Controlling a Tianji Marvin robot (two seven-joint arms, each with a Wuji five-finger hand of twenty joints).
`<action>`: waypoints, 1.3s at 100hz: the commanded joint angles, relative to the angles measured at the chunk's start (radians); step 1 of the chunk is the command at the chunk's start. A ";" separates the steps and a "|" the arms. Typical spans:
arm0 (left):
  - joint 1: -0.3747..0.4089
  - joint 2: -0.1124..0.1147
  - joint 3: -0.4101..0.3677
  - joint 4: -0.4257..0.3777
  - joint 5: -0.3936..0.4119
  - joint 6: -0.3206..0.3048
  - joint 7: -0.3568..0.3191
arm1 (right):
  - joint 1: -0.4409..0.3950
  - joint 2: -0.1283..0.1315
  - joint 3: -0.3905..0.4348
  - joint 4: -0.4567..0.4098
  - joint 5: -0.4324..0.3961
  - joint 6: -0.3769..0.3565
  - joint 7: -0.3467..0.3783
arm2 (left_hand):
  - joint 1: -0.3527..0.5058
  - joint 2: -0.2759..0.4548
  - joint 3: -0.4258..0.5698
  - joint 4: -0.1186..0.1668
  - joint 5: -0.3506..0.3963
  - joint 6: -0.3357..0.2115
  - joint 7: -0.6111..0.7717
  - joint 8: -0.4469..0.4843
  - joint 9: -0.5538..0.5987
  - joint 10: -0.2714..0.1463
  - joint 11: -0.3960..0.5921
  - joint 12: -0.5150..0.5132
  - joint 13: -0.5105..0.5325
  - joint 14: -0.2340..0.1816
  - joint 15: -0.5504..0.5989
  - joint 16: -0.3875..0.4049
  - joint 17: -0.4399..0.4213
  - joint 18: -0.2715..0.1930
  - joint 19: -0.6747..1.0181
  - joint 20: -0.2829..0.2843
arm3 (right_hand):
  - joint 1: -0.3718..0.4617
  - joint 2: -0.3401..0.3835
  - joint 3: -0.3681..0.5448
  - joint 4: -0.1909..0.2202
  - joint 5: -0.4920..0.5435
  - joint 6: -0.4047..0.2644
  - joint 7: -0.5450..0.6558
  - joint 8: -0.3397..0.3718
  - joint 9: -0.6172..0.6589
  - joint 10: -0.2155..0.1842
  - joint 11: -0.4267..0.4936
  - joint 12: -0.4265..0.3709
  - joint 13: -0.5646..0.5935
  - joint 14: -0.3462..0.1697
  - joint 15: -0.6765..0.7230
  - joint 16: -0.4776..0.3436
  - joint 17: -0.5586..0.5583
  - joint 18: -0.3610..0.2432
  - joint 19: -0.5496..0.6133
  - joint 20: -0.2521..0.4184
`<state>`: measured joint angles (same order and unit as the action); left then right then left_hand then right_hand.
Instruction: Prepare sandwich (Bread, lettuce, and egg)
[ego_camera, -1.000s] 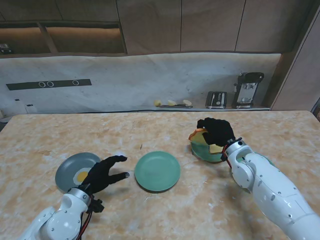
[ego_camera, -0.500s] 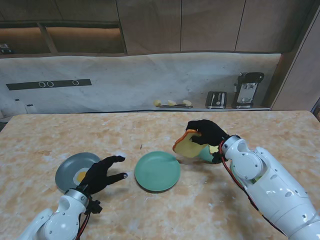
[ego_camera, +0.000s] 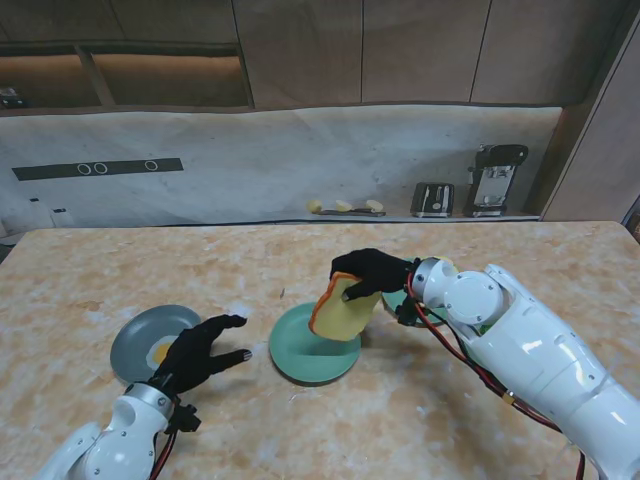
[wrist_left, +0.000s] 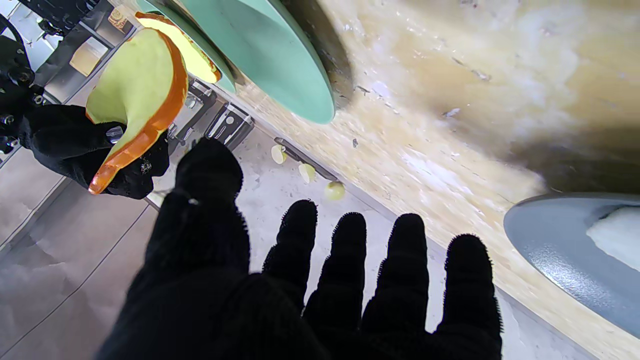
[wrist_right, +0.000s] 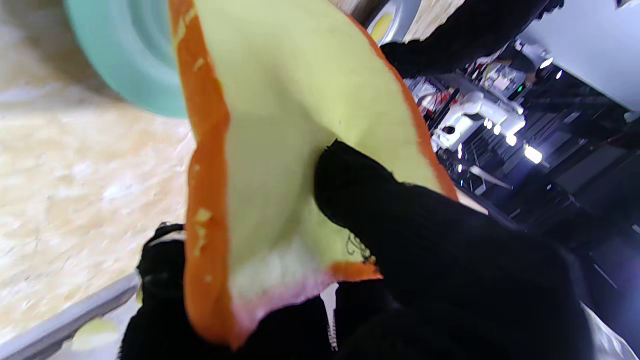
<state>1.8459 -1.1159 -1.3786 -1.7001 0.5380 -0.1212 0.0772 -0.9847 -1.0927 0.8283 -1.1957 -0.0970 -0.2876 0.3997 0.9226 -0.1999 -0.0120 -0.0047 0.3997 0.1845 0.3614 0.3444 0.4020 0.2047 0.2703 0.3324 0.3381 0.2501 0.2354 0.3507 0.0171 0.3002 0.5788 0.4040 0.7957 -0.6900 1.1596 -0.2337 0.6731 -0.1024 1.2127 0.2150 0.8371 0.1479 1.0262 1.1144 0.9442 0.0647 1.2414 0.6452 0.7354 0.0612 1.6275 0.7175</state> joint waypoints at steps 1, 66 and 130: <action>0.013 0.000 -0.003 -0.006 0.005 0.004 -0.014 | 0.023 -0.018 -0.021 0.015 0.004 0.005 0.036 | 0.008 0.016 -0.005 -0.023 0.008 -0.016 0.009 0.007 -0.012 -0.011 0.005 0.008 -0.020 -0.020 0.000 0.015 -0.011 0.003 0.012 0.026 | 0.049 0.013 0.033 -0.022 0.070 -0.020 0.054 0.048 0.037 0.021 -0.013 -0.578 0.037 0.064 0.049 0.053 0.022 -0.083 0.047 0.027; 0.025 0.001 -0.011 -0.016 0.008 0.014 -0.021 | 0.227 -0.140 -0.316 0.310 0.197 -0.077 0.135 | 0.007 0.019 -0.005 -0.023 0.011 -0.017 0.010 0.008 -0.009 -0.010 0.007 0.009 -0.021 -0.020 0.001 0.015 -0.010 0.000 0.013 0.026 | 0.043 0.002 0.025 -0.019 0.064 -0.020 0.023 0.066 0.038 -0.001 -0.050 -0.559 0.021 0.067 0.017 0.045 -0.008 -0.077 0.016 0.035; 0.034 0.000 -0.016 -0.021 -0.008 -0.013 -0.022 | 0.323 -0.207 -0.444 0.465 0.134 -0.156 0.140 | 0.006 0.020 -0.005 -0.023 0.012 -0.016 0.008 0.007 -0.011 -0.010 0.004 0.008 -0.020 -0.020 0.002 0.015 -0.011 0.002 0.015 0.024 | -0.020 -0.059 -0.057 0.006 -0.048 0.000 -0.059 -0.018 -0.059 -0.045 -0.107 -0.574 -0.075 0.044 -0.124 -0.033 -0.073 -0.111 -0.032 0.018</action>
<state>1.8704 -1.1137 -1.3957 -1.7164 0.5314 -0.1311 0.0672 -0.6668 -1.2866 0.3914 -0.7343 0.0566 -0.4311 0.5362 0.9226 -0.1999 -0.0120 -0.0048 0.4014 0.1845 0.3614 0.3444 0.4020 0.2047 0.2704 0.3326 0.3382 0.2501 0.2356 0.3508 0.0171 0.3002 0.5863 0.4041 0.7851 -0.7039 1.1186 -0.2337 0.6261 -0.0943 1.1597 0.2134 0.8049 0.1362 0.9302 1.1045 0.8890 0.0735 1.1296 0.6285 0.6768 0.0589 1.5917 0.7288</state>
